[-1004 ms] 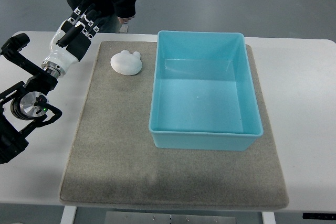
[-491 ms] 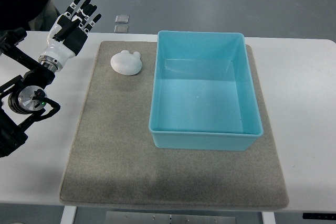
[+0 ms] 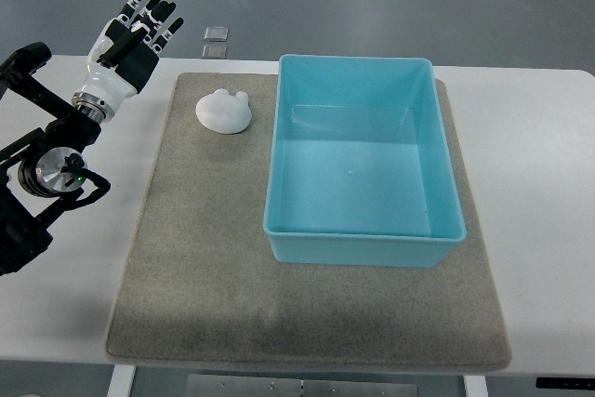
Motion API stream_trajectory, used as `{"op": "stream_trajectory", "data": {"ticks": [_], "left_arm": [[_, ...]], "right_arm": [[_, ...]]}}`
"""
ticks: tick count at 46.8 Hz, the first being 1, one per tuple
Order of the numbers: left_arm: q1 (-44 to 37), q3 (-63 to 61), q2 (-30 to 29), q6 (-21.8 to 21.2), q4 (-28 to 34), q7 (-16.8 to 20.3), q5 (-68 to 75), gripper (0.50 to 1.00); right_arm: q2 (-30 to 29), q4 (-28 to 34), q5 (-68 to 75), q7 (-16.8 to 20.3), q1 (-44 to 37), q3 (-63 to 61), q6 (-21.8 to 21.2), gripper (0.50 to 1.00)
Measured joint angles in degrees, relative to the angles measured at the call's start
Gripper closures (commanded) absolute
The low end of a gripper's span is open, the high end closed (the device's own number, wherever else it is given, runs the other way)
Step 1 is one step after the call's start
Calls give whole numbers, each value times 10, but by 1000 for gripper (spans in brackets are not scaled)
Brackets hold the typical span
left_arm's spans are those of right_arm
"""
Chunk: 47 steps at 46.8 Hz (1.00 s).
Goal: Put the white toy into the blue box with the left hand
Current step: 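Raise the left hand and rotate it palm-down above the mat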
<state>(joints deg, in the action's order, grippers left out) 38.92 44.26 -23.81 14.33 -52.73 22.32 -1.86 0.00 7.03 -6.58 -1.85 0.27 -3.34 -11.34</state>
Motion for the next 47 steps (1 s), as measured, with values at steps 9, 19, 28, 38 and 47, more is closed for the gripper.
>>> {"op": "stream_trajectory", "data": {"ticks": [9, 19, 28, 38, 47], "left_arm": [[-3, 0, 0, 7, 0, -1, 0, 506], [-7, -1, 0, 47, 13, -1, -7, 506], [-6, 0, 0, 47, 19, -1, -9, 508], [4, 2, 0, 44, 50, -1, -9, 508], [17, 0, -3, 44, 69, -4, -7, 527]], "right_arm": [[0, 0, 0, 0, 0, 0, 0, 564], [0, 0, 0, 0, 0, 0, 0, 564], [0, 0, 0, 0, 0, 0, 0, 564], [0, 0, 0, 0, 0, 0, 0, 564], [0, 0, 0, 0, 0, 0, 0, 564]]}}
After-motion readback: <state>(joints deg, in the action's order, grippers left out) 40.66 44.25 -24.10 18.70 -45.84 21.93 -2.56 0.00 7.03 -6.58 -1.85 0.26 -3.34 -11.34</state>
